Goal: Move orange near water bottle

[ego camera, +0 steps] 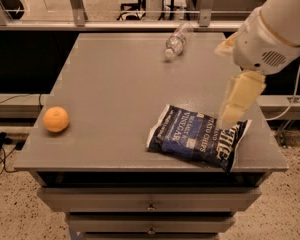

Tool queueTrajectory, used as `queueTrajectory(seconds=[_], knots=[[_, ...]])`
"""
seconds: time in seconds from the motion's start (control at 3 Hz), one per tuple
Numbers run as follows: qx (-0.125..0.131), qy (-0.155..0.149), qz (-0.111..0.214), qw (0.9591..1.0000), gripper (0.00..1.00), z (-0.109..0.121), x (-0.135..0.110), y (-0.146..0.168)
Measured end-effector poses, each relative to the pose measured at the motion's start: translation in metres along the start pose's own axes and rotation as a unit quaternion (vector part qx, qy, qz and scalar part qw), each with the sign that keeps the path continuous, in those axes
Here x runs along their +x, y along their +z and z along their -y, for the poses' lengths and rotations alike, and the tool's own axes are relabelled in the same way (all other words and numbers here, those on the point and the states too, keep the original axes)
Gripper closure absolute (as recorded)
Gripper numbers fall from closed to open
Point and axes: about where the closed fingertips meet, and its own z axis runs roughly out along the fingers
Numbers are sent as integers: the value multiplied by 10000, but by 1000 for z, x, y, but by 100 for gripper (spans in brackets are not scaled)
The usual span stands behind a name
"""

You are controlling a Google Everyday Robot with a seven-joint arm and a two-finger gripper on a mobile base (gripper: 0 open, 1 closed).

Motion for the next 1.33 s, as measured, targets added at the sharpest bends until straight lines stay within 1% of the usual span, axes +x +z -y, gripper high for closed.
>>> queueTrajectory(seconds=[0.33, 0.67, 1.0, 1.33], knots=[[-329, -424, 667, 9963, 0, 2, -60, 46], [-665, -667, 1272, 9874, 0, -3, -117, 86], [-965, -697, 1744, 9775, 0, -11, -168, 119], [-1346, -644, 2228, 9634, 0, -24, -224, 159]])
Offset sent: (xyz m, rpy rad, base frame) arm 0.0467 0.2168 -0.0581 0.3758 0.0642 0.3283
